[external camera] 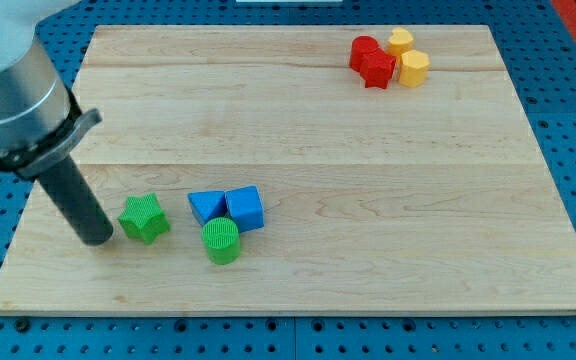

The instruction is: Move the green circle to the top side of the board

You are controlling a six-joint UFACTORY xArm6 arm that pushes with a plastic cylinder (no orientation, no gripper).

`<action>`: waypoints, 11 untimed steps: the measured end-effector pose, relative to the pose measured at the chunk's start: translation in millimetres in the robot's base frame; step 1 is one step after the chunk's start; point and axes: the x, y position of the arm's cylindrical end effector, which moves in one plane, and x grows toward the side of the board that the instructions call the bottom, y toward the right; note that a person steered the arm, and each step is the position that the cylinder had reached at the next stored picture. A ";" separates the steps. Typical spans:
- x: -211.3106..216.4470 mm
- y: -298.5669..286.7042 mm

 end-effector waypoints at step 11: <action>72.8 152.0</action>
